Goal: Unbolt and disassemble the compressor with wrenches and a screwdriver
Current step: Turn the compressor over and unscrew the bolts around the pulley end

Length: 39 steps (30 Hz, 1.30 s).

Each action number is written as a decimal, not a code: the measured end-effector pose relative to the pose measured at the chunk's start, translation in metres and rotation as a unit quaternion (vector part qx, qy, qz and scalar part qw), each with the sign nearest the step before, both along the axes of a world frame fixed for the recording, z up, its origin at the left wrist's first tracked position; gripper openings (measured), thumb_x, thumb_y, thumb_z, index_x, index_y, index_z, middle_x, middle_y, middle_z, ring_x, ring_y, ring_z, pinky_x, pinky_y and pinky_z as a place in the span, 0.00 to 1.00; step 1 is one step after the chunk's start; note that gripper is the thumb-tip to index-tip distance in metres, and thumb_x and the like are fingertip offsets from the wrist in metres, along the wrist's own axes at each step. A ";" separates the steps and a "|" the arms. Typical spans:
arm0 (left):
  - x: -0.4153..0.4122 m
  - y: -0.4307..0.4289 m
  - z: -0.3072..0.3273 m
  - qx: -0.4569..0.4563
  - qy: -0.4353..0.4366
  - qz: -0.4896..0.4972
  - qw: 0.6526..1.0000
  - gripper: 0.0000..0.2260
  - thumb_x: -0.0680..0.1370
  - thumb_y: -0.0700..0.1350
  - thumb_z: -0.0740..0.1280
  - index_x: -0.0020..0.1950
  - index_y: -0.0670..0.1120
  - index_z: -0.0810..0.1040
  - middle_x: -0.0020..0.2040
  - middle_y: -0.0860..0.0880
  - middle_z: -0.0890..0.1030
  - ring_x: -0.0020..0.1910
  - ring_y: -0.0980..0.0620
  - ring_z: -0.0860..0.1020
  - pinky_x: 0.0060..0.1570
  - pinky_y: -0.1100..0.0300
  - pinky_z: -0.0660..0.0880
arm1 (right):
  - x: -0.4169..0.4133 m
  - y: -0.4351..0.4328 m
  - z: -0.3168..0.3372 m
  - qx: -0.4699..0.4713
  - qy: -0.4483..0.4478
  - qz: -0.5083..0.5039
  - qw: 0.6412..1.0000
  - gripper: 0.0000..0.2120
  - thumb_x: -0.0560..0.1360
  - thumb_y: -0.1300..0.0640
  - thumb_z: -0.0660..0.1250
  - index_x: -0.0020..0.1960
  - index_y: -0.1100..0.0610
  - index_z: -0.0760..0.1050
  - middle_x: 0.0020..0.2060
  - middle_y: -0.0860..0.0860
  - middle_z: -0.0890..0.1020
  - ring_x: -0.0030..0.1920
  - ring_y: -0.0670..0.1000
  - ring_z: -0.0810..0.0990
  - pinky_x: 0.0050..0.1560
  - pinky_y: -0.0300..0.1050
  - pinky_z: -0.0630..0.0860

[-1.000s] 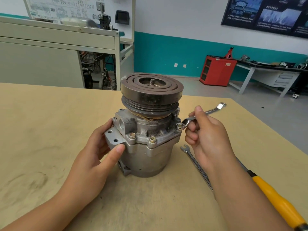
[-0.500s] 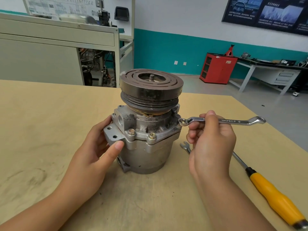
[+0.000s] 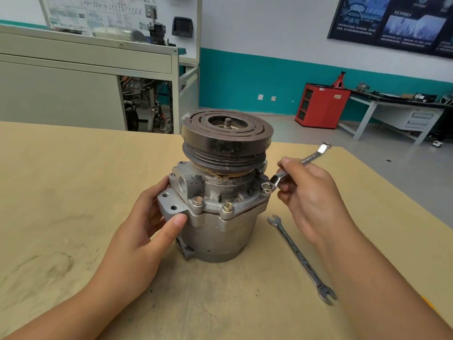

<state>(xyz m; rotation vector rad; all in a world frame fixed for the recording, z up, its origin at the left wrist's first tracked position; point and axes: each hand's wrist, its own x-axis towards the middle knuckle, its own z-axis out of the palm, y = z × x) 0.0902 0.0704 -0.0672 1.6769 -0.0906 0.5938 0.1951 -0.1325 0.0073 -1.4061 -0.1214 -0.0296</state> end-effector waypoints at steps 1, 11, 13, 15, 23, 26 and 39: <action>0.000 0.000 0.000 0.000 0.000 0.001 1.000 0.26 0.67 0.61 0.66 0.65 0.64 0.67 0.62 0.63 0.77 0.61 0.61 0.76 0.55 0.71 0.72 | 0.004 -0.002 0.004 0.009 -0.001 0.026 1.000 0.05 0.79 0.62 0.62 0.44 0.57 0.73 0.30 0.49 0.72 0.27 0.44 0.68 0.28 0.36 0.67; 0.000 -0.001 0.000 0.005 -0.004 -0.003 1.000 0.23 0.72 0.54 0.68 0.66 0.63 0.67 0.62 0.62 0.77 0.61 0.60 0.76 0.54 0.71 0.72 | 0.034 -0.024 0.015 0.177 0.050 0.143 0.972 0.22 0.81 0.53 0.53 0.29 0.58 0.65 0.24 0.53 0.73 0.18 0.47 0.67 0.20 0.33 0.64; 0.000 -0.002 0.000 0.005 -0.006 -0.002 1.000 0.25 0.69 0.58 0.67 0.66 0.62 0.67 0.62 0.62 0.77 0.61 0.60 0.76 0.54 0.71 0.72 | 0.031 -0.027 0.010 0.207 0.033 0.107 0.972 0.27 0.81 0.51 0.53 0.25 0.57 0.66 0.23 0.54 0.72 0.18 0.49 0.66 0.21 0.33 0.63; 0.000 -0.002 0.000 0.012 -0.006 -0.001 1.000 0.24 0.70 0.57 0.65 0.66 0.62 0.67 0.63 0.62 0.77 0.61 0.59 0.76 0.54 0.71 0.72 | 0.025 -0.027 0.006 0.255 0.009 0.046 0.966 0.28 0.82 0.50 0.51 0.25 0.57 0.65 0.22 0.54 0.72 0.17 0.50 0.64 0.21 0.33 0.61; 0.000 -0.002 0.002 0.020 -0.014 0.001 1.000 0.21 0.70 0.56 0.65 0.61 0.71 0.70 0.62 0.62 0.77 0.61 0.61 0.76 0.52 0.72 0.72 | 0.012 -0.024 0.004 0.285 -0.009 -0.066 0.956 0.24 0.83 0.50 0.50 0.30 0.57 0.62 0.22 0.53 0.72 0.18 0.50 0.65 0.21 0.34 0.61; -0.001 -0.003 0.002 0.018 -0.014 0.002 1.000 0.22 0.70 0.55 0.65 0.64 0.65 0.69 0.62 0.62 0.77 0.61 0.62 0.76 0.52 0.73 0.72 | 0.010 -0.021 0.000 0.270 0.006 -0.067 0.961 0.24 0.83 0.49 0.51 0.30 0.58 0.63 0.21 0.53 0.73 0.18 0.49 0.68 0.21 0.34 0.63; -0.001 -0.004 0.003 0.005 -0.006 0.006 1.000 0.23 0.70 0.55 0.66 0.65 0.62 0.67 0.61 0.62 0.78 0.61 0.59 0.77 0.52 0.71 0.73 | 0.011 -0.014 0.015 0.322 0.026 -0.048 0.945 0.12 0.81 0.50 0.58 0.43 0.56 0.69 0.22 0.48 0.71 0.22 0.46 0.73 0.27 0.37 0.74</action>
